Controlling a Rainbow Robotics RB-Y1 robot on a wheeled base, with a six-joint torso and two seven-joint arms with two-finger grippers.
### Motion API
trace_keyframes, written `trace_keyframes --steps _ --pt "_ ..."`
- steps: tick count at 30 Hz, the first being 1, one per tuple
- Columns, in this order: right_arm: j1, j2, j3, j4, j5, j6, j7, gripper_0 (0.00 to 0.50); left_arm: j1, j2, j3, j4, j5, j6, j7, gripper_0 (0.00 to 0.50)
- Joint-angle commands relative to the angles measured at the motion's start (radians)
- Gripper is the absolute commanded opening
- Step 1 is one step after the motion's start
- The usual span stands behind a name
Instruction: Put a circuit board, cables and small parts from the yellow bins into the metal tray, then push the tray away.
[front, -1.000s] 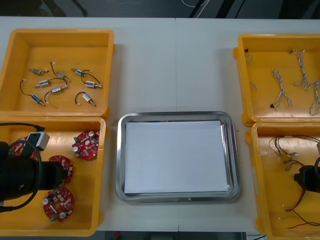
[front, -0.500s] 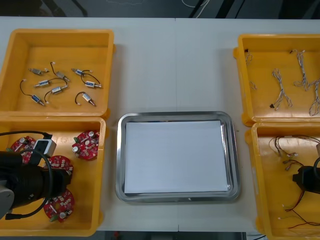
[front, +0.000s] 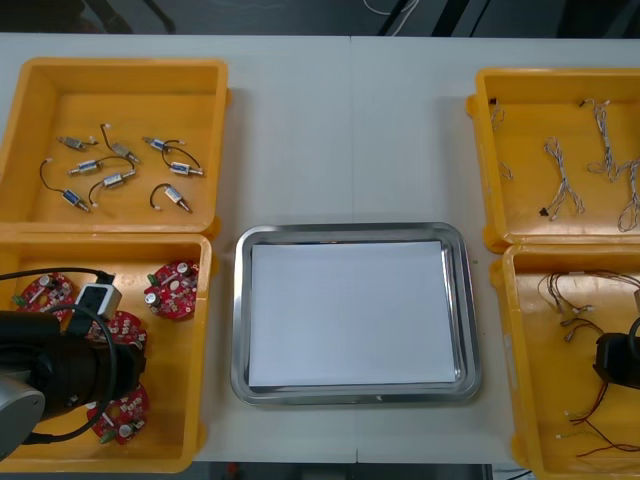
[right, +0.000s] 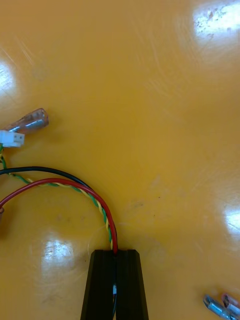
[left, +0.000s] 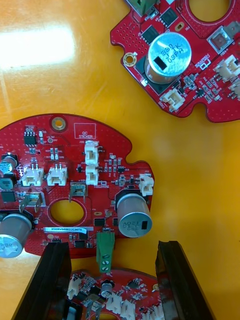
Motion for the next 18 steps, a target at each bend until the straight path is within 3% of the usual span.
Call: trace_keyframes --steps 1,9,18 --pt "0.032 -0.029 -0.085 -0.034 -0.101 0.05 -0.025 0.0 0.03 0.02 -0.02 -0.011 -0.014 -0.033 0.043 0.5" --pt "-0.003 -0.092 -0.227 -0.108 -0.21 0.224 -0.012 0.0 0.03 0.02 -0.032 0.012 -0.028 -0.067 0.043 0.5" --pt "-0.04 -0.213 -0.321 -0.177 -0.228 0.382 -0.017 0.0 0.037 0.02 -0.031 0.012 -0.026 -0.067 0.043 0.5"
